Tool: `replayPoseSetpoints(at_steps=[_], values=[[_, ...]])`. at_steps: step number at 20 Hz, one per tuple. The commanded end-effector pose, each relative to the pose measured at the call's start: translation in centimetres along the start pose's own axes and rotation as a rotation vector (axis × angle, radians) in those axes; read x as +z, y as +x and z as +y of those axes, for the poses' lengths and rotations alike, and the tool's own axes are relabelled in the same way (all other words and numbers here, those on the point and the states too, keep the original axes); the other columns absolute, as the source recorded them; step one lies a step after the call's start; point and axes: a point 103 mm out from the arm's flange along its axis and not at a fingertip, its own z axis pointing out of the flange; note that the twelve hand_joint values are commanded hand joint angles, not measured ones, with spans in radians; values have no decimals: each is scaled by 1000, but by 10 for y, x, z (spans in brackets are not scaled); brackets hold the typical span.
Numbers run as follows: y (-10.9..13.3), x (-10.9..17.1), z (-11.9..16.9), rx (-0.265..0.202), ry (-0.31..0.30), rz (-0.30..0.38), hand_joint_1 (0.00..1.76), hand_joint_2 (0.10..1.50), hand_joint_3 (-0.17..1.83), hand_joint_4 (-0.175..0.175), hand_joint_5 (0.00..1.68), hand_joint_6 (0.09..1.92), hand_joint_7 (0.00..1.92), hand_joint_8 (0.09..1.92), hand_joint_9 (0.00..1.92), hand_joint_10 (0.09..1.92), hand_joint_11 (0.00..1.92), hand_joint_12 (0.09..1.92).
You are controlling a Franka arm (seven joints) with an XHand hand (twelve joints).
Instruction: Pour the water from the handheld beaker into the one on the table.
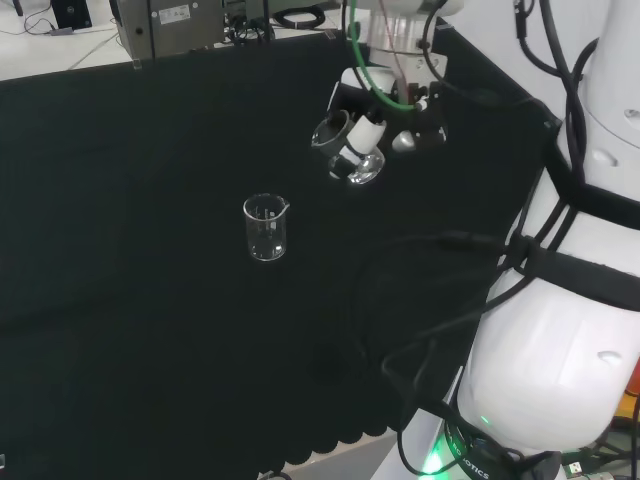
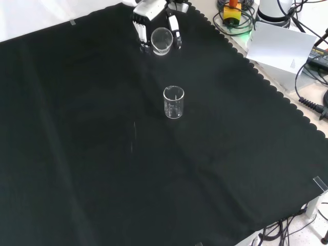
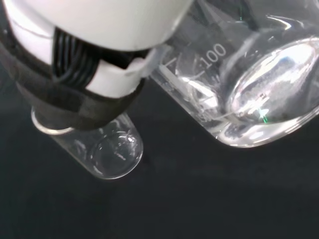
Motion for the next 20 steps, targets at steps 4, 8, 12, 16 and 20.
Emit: replayPoseSetpoints(at_steps=[4, 8, 12, 16, 20], values=[[37, 40, 35, 27, 129, -105, 1328, 649, 555, -175, 1497, 157, 1587, 87, 1847, 87, 1506, 542], [37, 42, 36, 36, 139, -114, 1328, 649, 555, -175, 1495, 161, 1587, 87, 1849, 87, 1506, 543], [38, 43, 37, 37, 149, -135, 1328, 649, 555, -175, 1493, 164, 1586, 87, 1850, 87, 1507, 543], [40, 40, 38, 39, 157, -165, 1328, 649, 555, -175, 1492, 168, 1586, 87, 1852, 87, 1507, 544], [41, 38, 39, 41, 163, -174, 1328, 649, 555, -175, 1490, 172, 1586, 87, 1852, 87, 1508, 545]])
